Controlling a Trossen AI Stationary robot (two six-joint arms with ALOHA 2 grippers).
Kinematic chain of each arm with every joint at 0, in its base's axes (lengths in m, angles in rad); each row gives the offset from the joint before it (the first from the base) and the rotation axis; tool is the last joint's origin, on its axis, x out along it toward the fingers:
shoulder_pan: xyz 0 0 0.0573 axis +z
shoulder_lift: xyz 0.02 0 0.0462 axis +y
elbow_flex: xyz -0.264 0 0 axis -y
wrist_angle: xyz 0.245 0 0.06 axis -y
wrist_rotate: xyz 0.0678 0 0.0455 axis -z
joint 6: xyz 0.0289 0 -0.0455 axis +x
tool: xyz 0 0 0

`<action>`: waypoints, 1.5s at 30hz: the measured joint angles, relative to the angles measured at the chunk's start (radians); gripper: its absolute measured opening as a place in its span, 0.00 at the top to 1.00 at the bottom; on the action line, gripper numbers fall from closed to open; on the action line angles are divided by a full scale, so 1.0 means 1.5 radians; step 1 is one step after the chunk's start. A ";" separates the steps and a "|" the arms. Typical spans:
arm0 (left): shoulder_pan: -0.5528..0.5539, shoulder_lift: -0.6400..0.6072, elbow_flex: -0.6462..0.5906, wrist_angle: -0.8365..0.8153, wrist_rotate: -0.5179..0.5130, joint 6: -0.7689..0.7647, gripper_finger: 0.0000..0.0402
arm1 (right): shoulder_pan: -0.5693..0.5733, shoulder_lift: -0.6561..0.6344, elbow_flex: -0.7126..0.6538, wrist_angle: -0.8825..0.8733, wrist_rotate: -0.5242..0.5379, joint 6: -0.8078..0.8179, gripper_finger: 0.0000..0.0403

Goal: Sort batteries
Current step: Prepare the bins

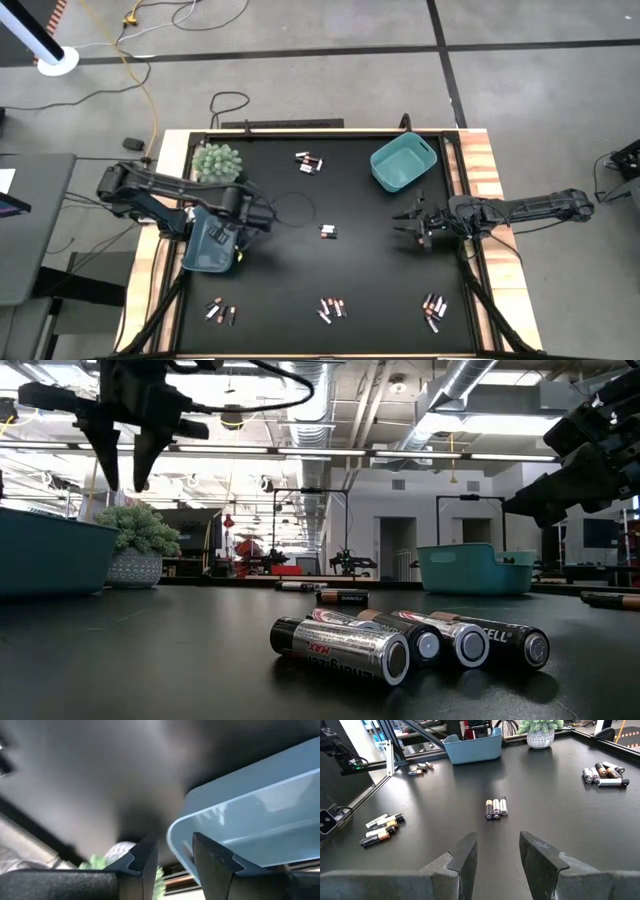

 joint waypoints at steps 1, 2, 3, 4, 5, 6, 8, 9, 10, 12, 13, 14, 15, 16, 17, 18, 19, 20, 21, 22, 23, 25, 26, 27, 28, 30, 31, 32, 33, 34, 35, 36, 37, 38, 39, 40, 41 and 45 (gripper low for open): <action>-0.003 0.005 0.000 0.000 0.005 -0.002 0.72 | 0.000 0.000 0.000 0.000 0.000 0.000 0.59; -0.005 0.007 0.000 -0.001 0.006 -0.003 0.72 | 0.000 0.000 0.000 0.000 0.000 0.000 0.59; -0.007 0.008 -0.001 0.000 0.006 -0.005 0.72 | 0.000 0.000 0.000 0.000 0.000 0.000 0.59; -0.008 0.008 -0.004 0.001 0.006 -0.005 0.72 | 0.000 0.000 0.000 0.000 0.000 0.000 0.59; -0.009 0.006 -0.010 0.001 0.006 -0.005 0.72 | 0.000 0.000 0.000 0.000 0.000 0.000 0.59; -0.009 0.004 -0.019 0.000 0.008 -0.008 0.72 | 0.000 0.000 0.000 0.000 0.000 0.000 0.59; -0.009 -0.002 -0.035 -0.001 0.020 -0.023 0.72 | 0.000 0.000 0.000 0.000 0.000 0.000 0.59; -0.009 -0.006 -0.045 0.001 0.020 -0.030 0.72 | 0.000 0.000 0.000 0.000 0.000 0.000 0.59; -0.009 -0.008 -0.053 0.002 0.020 -0.034 0.72 | 0.000 0.000 0.000 0.000 0.000 0.000 0.59; -0.010 -0.009 -0.065 0.003 0.020 -0.036 0.72 | 0.000 0.000 0.000 0.000 0.000 0.000 0.59; -0.012 -0.008 -0.067 0.005 0.019 -0.036 0.72 | 0.000 0.000 0.000 0.000 0.000 0.000 0.59; -0.015 -0.008 -0.067 0.007 0.016 -0.036 0.72 | 0.000 0.000 0.000 0.000 0.000 0.000 0.59; -0.018 -0.009 -0.067 0.012 0.015 -0.034 0.72 | 0.000 0.000 0.000 0.000 0.000 0.000 0.59; -0.021 -0.009 -0.067 0.014 0.014 -0.031 0.72 | 0.000 0.000 0.000 0.000 0.000 0.000 0.59; -0.024 -0.009 -0.067 0.017 0.014 -0.027 0.72 | 0.000 0.000 0.000 0.000 0.000 0.000 0.59; -0.027 -0.009 -0.067 0.022 0.014 -0.024 0.72 | 0.000 0.000 0.000 0.000 0.000 0.000 0.59; -0.030 -0.009 -0.067 0.026 0.014 -0.020 0.72 | 0.000 0.000 0.000 0.000 0.000 0.000 0.59; -0.032 -0.009 -0.067 0.032 0.013 -0.015 0.72 | 0.000 0.000 0.000 0.000 0.000 0.000 0.59; -0.034 -0.009 -0.067 0.036 0.012 -0.008 0.72 | 0.000 0.000 0.000 0.000 0.000 0.000 0.59; -0.035 -0.009 -0.067 0.042 0.012 0.000 0.72 | 0.000 0.000 0.000 0.000 0.000 0.000 0.59; -0.035 -0.009 -0.067 0.048 0.012 0.010 0.72 | 0.000 0.000 0.000 0.000 0.000 0.000 0.59; -0.035 -0.009 -0.067 0.054 0.012 0.040 0.72 | 0.000 0.000 0.000 0.000 0.000 0.000 0.59; -0.035 -0.009 -0.067 0.052 0.012 0.059 0.72 | 0.000 0.000 0.000 0.000 0.000 0.000 0.59; -0.034 -0.008 -0.067 0.052 0.012 0.078 0.72 | 0.000 0.000 0.000 0.000 0.000 0.000 0.59; -0.033 -0.008 -0.067 0.052 0.012 0.099 0.72 | 0.000 0.000 0.000 0.000 0.000 0.000 0.59; -0.032 -0.007 -0.067 0.052 0.013 0.128 0.72 | 0.000 0.000 0.000 0.000 0.000 0.000 0.59; -0.032 -0.007 -0.067 0.052 0.014 0.140 0.72 | 0.000 0.000 0.000 0.000 0.000 0.000 0.59; -0.032 -0.007 -0.067 0.052 0.015 0.151 0.72 | 0.000 0.000 0.000 0.000 0.000 0.000 0.59; -0.032 -0.007 -0.067 0.052 0.016 0.164 0.72 | 0.000 0.000 0.000 0.000 0.000 0.000 0.59; -0.032 -0.007 -0.067 0.052 0.017 0.178 0.72 | 0.000 0.000 0.000 0.000 0.000 0.000 0.59; -0.032 -0.007 -0.067 0.052 0.022 0.197 0.72 | 0.000 0.000 0.000 0.000 0.000 0.000 0.59; -0.032 -0.007 -0.067 0.052 0.034 0.222 0.72 | 0.000 0.000 0.000 0.000 0.000 0.000 0.59; -0.032 -0.007 -0.066 0.052 0.050 0.248 0.72 | 0.000 0.000 0.000 0.000 0.000 0.000 0.59; -0.032 -0.007 -0.066 0.051 0.068 0.273 0.72 | 0.000 0.000 0.000 0.000 0.000 0.000 0.59; -0.032 -0.007 -0.066 0.050 0.087 0.297 0.72 | 0.000 0.000 0.000 0.000 0.000 0.000 0.59; -0.032 -0.007 -0.066 0.050 0.100 0.314 0.72 | 0.000 0.000 0.000 0.000 0.000 0.000 0.59; -0.032 -0.007 -0.066 0.049 0.105 0.322 0.72 | 0.000 0.000 0.000 0.000 0.000 0.000 0.59; -0.032 -0.007 -0.066 0.049 0.105 0.326 0.72 | 0.000 0.000 0.000 0.000 0.000 0.000 0.59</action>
